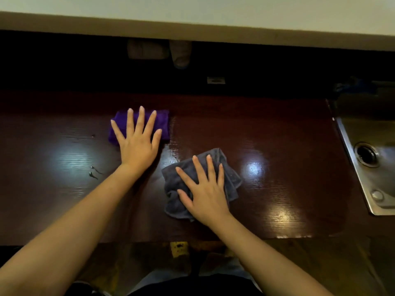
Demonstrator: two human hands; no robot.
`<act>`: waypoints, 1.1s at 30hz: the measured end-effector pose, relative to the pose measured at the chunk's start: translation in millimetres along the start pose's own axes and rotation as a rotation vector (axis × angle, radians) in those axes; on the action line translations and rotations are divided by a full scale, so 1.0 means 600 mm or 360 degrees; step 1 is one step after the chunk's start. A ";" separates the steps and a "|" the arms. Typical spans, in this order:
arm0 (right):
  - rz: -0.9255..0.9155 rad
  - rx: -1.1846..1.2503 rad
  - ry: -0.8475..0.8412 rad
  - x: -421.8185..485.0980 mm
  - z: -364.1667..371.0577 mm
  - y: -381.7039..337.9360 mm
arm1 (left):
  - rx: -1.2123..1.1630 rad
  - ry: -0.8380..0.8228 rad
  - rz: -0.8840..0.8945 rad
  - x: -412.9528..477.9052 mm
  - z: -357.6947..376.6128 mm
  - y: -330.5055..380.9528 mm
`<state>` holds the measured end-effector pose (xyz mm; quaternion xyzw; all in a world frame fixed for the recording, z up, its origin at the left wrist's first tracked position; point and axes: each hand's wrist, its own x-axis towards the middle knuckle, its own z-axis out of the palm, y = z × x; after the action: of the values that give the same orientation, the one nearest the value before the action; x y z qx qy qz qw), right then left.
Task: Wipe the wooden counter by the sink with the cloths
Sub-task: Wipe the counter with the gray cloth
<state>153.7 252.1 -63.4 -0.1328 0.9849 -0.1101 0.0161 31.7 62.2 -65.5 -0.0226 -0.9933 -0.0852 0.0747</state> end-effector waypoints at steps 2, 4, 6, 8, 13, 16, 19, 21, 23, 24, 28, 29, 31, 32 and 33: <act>0.0018 0.0012 0.0007 0.027 0.002 0.001 | 0.0018 -0.0013 -0.0051 0.020 0.004 -0.008; 0.0041 0.0035 0.0019 0.065 0.002 0.006 | 0.0040 -0.0087 -0.0079 0.027 0.011 -0.013; 0.0073 0.0056 0.0034 0.111 0.002 0.015 | 0.0061 -0.0113 -0.0079 0.025 0.017 -0.014; 0.0109 0.0072 0.0065 0.161 0.000 0.024 | 0.0075 -0.0107 -0.0078 0.023 0.017 -0.014; 0.0167 0.0062 0.0085 0.267 -0.010 0.055 | 0.0074 -0.0108 -0.0093 0.024 0.016 -0.013; 0.0189 0.0051 0.0079 0.290 -0.010 0.057 | 0.0070 -0.0103 -0.0090 0.023 0.016 -0.012; 0.0165 0.0045 0.0083 0.251 -0.006 0.039 | 0.0054 -0.0106 -0.0082 0.026 0.017 -0.010; 0.0139 0.0080 0.0096 0.194 -0.001 0.015 | 0.0065 -0.0121 -0.0080 0.027 0.017 -0.010; 0.0083 0.0090 0.0105 0.126 0.007 -0.012 | 0.0058 -0.0134 -0.0087 0.028 0.017 -0.012; 0.0049 0.0082 0.0103 0.091 0.011 -0.022 | 0.0053 -0.0143 -0.0088 0.028 0.016 -0.012; -0.0034 0.0035 0.0050 -0.013 0.015 -0.013 | 0.0029 -0.0180 -0.0088 0.029 0.015 -0.012; -0.0054 0.0024 0.0054 -0.027 0.013 -0.004 | 0.0028 -0.0191 -0.0089 0.030 0.015 -0.013; -0.0092 0.0018 0.0047 -0.036 0.008 0.010 | 0.0045 -0.0196 -0.0092 0.031 0.016 -0.014; -0.0090 0.0029 0.0039 -0.031 0.005 0.016 | 0.0057 -0.0190 -0.0097 0.030 0.016 -0.013; -0.0068 0.0034 0.0036 -0.019 0.002 0.022 | 0.0065 -0.0178 -0.0110 0.027 0.017 -0.011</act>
<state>161.0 267.5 -67.3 -0.1525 0.9807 -0.1224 0.0041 13.8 58.0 -73.8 0.0084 -0.9977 -0.0659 0.0166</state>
